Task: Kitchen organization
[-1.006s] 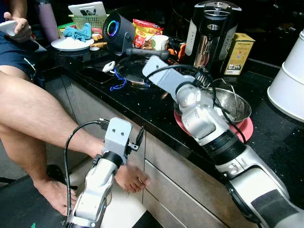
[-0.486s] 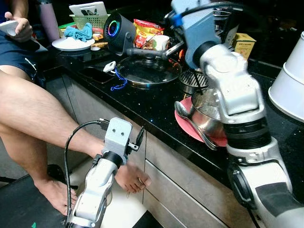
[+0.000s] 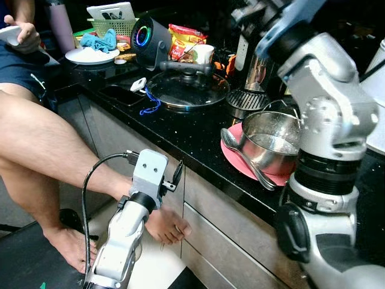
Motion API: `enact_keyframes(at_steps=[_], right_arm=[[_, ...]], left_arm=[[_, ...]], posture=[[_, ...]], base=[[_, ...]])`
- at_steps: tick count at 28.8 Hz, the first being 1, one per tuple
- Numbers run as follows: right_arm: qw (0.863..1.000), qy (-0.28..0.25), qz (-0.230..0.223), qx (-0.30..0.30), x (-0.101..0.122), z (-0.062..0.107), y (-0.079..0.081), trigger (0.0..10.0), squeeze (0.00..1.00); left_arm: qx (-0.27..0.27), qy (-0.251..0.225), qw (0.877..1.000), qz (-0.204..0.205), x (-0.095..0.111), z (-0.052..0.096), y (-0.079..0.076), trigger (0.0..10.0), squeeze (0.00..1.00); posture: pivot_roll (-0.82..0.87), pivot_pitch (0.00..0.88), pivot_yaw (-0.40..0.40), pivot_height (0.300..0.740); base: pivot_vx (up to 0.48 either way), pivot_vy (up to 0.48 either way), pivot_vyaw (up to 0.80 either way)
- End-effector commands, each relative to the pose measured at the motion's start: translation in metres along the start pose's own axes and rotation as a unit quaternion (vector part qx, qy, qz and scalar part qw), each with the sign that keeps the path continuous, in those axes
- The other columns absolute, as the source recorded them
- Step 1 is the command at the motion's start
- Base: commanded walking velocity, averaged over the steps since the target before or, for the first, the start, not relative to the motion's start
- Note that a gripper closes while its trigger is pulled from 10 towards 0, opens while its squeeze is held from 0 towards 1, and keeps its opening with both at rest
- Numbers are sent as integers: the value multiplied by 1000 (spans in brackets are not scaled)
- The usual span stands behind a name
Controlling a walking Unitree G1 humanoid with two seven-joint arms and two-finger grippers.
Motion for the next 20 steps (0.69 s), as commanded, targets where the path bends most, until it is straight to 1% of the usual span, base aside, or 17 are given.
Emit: enact_keyframes(at_steps=[1,2,5,7,10,11,12,13,16,19,20], right_arm=[[1000,-8,-21,0,0,5,-2,10000,0],[997,-27,-71,-15,-3,12,-10,10000,0],[996,-31,-80,-23,-4,15,-14,10000,0],[991,-51,-116,-49,-5,21,-25,10000,0],[979,-100,-165,-69,6,28,-40,10000,0],[979,-100,-165,-69,6,28,-40,10000,0],[972,-130,-185,-65,17,31,-44,10000,0],[972,-130,-185,-65,17,31,-44,10000,0],[961,-165,-213,-59,31,36,-49,10000,0],[952,-189,-230,-66,38,40,-56,10000,0],[952,-189,-230,-66,38,40,-56,10000,0]], left_arm=[[-2,-1,1000,2,0,2,1,10000,0],[-5,-5,1000,-1,2,2,1,10000,0],[-7,-7,1000,-4,3,2,0,10000,0],[-19,-19,1000,-13,6,2,-2,10000,0],[-59,-41,997,7,13,2,-11,10000,0],[-59,-41,997,7,13,2,-11,10000,0],[-83,-51,995,22,16,3,-16,10000,0],[-83,-51,995,22,16,3,-16,10000,0],[-109,-59,992,35,18,5,-21,10000,0],[-129,-63,989,43,20,6,-25,10000,0],[-129,-63,989,43,20,6,-25,10000,0]], posture=[[-52,0,-25,740],[-51,0,-23,740],[-51,0,-23,740],[-51,0,-17,740],[-51,0,-13,740],[-51,0,-13,740],[-51,0,-13,740],[-51,0,-13,740],[-51,0,-10,740],[-51,0,-9,740],[-51,0,-9,740]], base=[[0,0,0],[0,0,0],[0,0,0],[0,0,-756],[0,0,-769],[0,0,-775],[0,0,-775],[0,0,-775],[0,0,-775],[0,0,-775],[0,0,-775]])
Point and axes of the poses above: a point about 5 cm out from each wrist's last joint towards the gripper, its own z axis pointing back from the gripper into the wrist, its own x axis along the axis of the wrist's last joint, y = z × x, the point moved 1 cm from there along -z, pointing out of the wrist towards the gripper, and after that the axes turned 5 degrees about -z, right-handed, at the moved point
